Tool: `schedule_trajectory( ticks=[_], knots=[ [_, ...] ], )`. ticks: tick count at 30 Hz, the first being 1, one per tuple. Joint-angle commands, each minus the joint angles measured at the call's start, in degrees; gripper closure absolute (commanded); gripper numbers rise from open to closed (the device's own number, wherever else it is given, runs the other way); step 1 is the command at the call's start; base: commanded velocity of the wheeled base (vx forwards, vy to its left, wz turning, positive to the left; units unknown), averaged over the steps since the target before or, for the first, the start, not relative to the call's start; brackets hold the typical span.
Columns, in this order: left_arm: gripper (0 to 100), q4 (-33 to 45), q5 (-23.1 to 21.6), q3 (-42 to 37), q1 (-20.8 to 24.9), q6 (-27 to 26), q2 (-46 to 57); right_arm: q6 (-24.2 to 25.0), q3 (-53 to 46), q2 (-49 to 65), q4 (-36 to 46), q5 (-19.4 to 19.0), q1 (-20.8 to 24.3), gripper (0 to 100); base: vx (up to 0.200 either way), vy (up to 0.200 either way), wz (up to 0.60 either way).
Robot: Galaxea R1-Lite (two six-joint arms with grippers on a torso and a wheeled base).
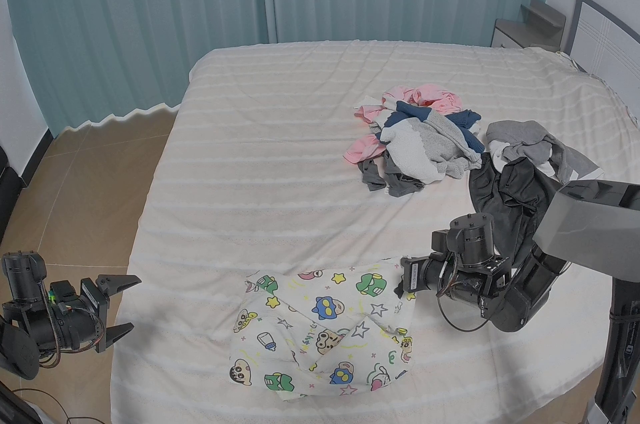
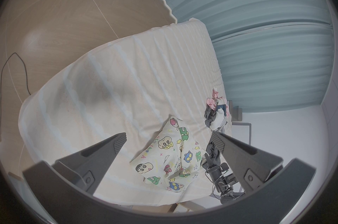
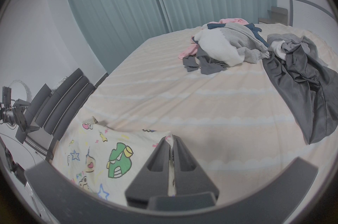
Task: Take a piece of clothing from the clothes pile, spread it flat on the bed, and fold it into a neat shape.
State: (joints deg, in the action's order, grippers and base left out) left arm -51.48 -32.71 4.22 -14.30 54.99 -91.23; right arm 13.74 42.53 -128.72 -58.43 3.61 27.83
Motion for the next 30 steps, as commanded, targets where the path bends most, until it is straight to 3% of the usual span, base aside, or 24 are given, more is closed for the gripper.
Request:
schedule_trajectory(
  ticks=[1, 12, 13, 21, 24, 28, 29, 30],
  knots=[
    [0, 0.0, 0.0, 0.0, 0.0, 0.0, 0.0, 0.1, 0.7, -1.6, -0.2, -0.1, -1.8, 100, 0.000, 0.000, 0.00],
    [0, 0.0, 0.0, 0.0, 0.0, 0.0, 0.0, 0.1, 3.0, -4.4, -2.3, -0.2, -3.5, 100, 0.000, 0.000, 0.00],
    [0, 0.0, 0.0, -0.1, 0.0, 0.0, 0.0, 0.1, 3.1, -4.4, -2.3, -0.1, -3.5, 0, 0.000, 0.000, 0.00],
    [0, 0.0, 0.0, -0.1, 0.0, 0.0, 0.0, 1.0, 3.1, -3.3, -2.6, -0.1, -4.0, 0, 0.000, 0.000, 0.00],
    [0, 0.0, 0.0, 0.0, 0.0, 0.0, 0.0, 4.4, 0.6, 1.8, -2.7, -0.2, -2.9, 0, 0.000, 0.000, 0.00],
    [0, 0.0, 0.0, 0.0, 0.1, 0.0, 0.0, 5.9, -2.4, 5.2, -2.7, -1.4, -0.2, 0, 0.000, 0.000, 0.00],
    [0, 0.0, 0.0, -0.1, 0.1, 0.0, 0.0, 7.4, -7.3, 9.6, -2.7, -4.5, 4.5, 0, 0.000, 0.000, 0.00],
    [0, 0.0, 0.0, -0.1, 0.0, 0.0, 0.0, 7.8, -8.6, 10.7, -2.7, -5.4, 6.4, 0, 0.000, 0.000, 0.00]
  ],
)
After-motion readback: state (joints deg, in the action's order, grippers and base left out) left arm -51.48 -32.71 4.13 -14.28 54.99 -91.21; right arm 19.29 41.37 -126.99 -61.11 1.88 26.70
